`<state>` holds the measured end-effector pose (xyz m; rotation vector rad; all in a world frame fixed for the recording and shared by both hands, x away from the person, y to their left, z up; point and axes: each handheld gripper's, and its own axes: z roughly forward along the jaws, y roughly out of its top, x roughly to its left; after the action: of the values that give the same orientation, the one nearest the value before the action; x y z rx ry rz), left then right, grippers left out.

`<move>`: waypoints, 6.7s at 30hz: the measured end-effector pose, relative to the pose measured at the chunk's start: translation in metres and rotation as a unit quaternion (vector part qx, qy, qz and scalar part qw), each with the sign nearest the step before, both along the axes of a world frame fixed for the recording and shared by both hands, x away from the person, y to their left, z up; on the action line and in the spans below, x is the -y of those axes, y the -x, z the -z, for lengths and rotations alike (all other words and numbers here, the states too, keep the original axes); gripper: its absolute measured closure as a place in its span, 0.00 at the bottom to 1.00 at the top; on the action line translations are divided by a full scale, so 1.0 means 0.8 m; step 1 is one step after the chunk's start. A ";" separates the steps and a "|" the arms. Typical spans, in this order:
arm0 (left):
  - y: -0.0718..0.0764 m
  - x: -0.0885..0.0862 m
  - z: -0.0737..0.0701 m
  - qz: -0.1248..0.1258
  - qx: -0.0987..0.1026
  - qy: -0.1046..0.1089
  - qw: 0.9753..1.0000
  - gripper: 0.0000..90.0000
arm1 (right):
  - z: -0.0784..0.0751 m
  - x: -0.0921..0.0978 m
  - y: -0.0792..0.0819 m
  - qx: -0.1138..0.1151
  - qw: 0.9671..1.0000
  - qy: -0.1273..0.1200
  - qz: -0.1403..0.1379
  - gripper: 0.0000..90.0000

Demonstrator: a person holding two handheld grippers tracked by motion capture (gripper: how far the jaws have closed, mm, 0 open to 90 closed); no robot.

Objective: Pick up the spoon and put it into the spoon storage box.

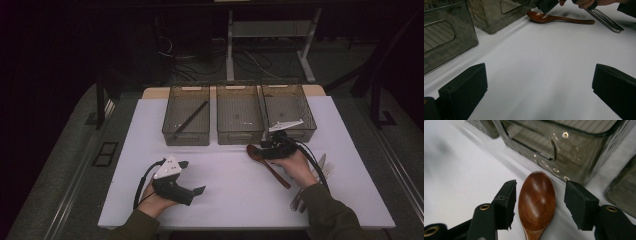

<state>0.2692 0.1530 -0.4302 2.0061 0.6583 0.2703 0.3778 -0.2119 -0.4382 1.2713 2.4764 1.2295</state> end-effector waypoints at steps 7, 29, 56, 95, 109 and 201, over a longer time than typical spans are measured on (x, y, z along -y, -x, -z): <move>0.000 0.001 0.001 0.001 0.000 0.000 1.000 0.00 | 0.009 -0.004 -0.001 -0.012 1.000 0.014 -0.005 0.53; 0.000 0.001 0.000 0.002 0.002 -0.002 1.000 0.00 | 0.012 -0.011 0.003 -0.005 0.999 0.041 -0.014 0.59; 0.000 0.000 0.000 0.002 0.006 -0.003 1.000 0.00 | 0.010 -0.029 0.017 0.010 0.996 0.067 -0.050 0.85; 0.001 0.002 0.000 0.004 0.010 0.000 1.000 0.00 | -0.038 0.005 0.027 0.031 0.999 0.010 -0.029 0.90; 0.000 0.000 -0.001 0.001 0.010 0.005 1.000 0.00 | -0.065 0.002 0.016 0.041 0.999 0.011 -0.026 0.90; 0.004 0.003 -0.005 0.014 0.015 0.013 1.000 0.00 | -0.109 -0.074 -0.129 0.064 0.997 -0.003 0.037 0.58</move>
<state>0.2660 0.1505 -0.4258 1.9813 0.6130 0.2730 0.4813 -0.1523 -0.3508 1.2316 2.3178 1.2601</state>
